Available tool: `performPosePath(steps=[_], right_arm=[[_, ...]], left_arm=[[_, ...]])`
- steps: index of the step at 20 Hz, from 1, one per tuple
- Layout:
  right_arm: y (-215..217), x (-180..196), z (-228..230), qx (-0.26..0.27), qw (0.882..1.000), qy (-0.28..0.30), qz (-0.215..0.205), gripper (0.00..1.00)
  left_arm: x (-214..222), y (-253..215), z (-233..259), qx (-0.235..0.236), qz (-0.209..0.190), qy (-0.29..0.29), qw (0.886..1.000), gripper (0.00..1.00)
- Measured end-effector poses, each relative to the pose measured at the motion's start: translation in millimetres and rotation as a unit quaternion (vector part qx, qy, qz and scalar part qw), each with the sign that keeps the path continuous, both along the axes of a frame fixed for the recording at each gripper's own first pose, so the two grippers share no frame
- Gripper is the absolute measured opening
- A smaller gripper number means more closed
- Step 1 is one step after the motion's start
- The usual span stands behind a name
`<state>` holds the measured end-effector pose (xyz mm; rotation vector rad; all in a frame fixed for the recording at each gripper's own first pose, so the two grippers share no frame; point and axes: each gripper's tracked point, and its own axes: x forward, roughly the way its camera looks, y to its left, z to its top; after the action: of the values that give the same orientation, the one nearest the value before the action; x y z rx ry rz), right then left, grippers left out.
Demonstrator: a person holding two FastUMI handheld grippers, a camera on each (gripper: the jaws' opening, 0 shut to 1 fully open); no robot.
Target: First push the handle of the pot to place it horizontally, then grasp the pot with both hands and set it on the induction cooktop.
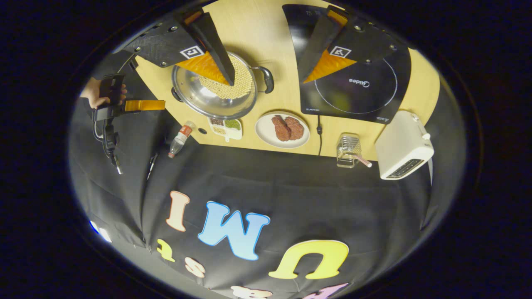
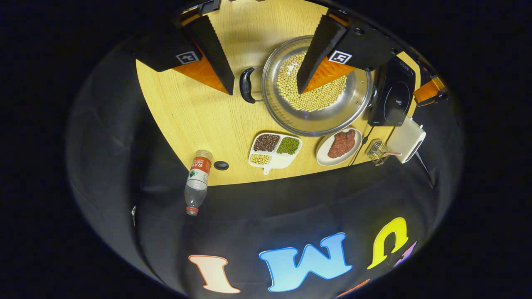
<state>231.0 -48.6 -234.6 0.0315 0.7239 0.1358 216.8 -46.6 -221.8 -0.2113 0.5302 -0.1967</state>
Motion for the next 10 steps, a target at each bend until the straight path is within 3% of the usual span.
performPosePath(steps=[7, 8, 10], right_arm=[[-6, 28, -48, 0.006, 1.000, 0.026, 0.004, 0.94], [-3, 29, -54, 0.017, 0.999, 0.032, 0.000, 0.99], [1, 29, -67, 0.045, 0.998, 0.043, -0.003, 0.94]], left_arm=[[55, -32, -43, -0.010, -0.024, 0.021, 0.999, 0.93], [60, -32, -50, -0.003, -0.024, 0.025, 0.999, 0.93], [69, -39, -65, 0.005, -0.031, 0.035, 0.999, 0.93]])
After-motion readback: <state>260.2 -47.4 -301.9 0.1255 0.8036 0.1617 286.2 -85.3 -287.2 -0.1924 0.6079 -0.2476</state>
